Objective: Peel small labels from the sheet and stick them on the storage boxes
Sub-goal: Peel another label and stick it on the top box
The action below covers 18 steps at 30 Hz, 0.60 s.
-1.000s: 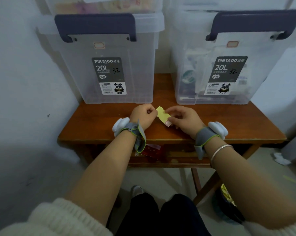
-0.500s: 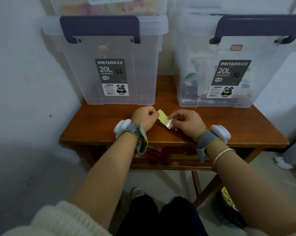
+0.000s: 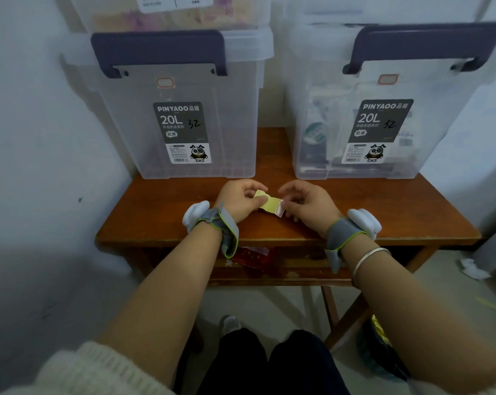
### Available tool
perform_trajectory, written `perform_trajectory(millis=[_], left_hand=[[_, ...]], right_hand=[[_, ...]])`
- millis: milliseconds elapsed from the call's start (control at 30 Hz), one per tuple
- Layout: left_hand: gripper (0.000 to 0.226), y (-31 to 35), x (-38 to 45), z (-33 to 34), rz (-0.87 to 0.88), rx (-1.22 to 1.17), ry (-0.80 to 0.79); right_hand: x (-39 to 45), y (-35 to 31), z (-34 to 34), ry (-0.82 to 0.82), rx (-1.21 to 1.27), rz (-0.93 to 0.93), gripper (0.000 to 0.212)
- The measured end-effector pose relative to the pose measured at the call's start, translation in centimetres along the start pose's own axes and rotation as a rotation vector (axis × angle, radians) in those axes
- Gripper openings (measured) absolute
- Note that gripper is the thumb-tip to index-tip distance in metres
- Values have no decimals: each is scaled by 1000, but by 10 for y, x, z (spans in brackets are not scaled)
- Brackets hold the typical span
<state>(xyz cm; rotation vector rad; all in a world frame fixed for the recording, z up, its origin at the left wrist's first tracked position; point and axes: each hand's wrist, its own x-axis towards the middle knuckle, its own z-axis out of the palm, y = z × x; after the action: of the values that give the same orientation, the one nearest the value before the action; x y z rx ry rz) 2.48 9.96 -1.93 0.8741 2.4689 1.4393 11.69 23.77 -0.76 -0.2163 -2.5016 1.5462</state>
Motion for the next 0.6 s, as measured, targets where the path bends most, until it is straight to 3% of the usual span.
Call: perform_trajectory(millis=[167, 600], left_hand=[[5, -1, -1, 0, 4, -25, 26], [9, -4, -1, 0, 29, -23, -28]], right_hand=[[1, 1, -1, 42, 25, 34, 24], [2, 0, -1, 44, 0, 60, 16]])
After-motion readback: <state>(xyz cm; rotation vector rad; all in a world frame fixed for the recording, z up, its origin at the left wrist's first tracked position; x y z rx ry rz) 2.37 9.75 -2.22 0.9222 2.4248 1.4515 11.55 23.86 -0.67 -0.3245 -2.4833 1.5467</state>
